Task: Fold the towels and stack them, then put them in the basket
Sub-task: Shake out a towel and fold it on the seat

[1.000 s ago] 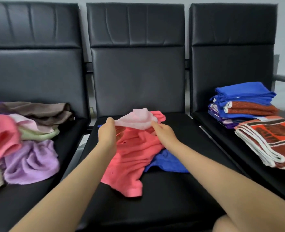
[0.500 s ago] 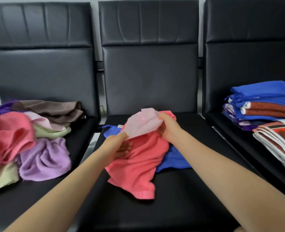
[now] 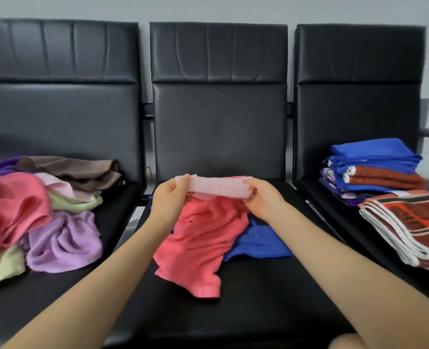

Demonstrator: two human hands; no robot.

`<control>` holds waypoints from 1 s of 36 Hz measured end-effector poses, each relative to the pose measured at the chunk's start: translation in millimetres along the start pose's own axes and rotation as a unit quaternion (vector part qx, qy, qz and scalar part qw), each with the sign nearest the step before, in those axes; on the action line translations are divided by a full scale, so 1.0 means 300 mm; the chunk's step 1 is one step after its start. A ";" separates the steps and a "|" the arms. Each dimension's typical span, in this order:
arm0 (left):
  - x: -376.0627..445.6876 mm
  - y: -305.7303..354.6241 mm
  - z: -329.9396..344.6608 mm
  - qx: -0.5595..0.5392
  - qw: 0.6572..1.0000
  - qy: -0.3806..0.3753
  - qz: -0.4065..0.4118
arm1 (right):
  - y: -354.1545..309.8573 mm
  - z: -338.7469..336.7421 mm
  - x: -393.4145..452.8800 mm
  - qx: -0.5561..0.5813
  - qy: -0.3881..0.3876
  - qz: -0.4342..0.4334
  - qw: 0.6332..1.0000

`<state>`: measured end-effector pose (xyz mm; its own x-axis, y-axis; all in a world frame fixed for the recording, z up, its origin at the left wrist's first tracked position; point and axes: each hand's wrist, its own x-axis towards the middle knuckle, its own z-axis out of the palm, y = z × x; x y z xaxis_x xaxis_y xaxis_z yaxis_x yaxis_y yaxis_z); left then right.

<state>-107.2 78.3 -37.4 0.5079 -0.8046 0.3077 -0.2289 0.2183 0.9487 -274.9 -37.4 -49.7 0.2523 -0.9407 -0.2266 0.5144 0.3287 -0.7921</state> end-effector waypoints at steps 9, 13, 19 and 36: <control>-0.078 0.109 0.045 0.040 0.997 0.000 0.063 | -0.178 -0.066 -0.148 -0.007 -0.043 -0.131 0.990; -0.116 0.168 0.037 0.026 0.997 0.017 0.072 | -0.231 -0.089 -0.279 -0.199 -0.053 -0.228 0.952; -0.199 0.128 0.003 0.108 0.994 -0.001 0.024 | -0.175 -0.164 -0.395 -0.415 -0.064 -0.220 0.881; -0.224 -0.115 -0.058 0.473 0.873 -0.067 0.096 | 0.023 -0.339 -0.361 -0.795 -0.188 -0.281 0.504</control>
<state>-119.1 134.4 -89.6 0.2974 -0.8742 0.3839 -0.9152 -0.1465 0.3755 -381.9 58.3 -88.3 0.7243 -0.6672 0.1736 -0.6397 -0.7443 -0.1919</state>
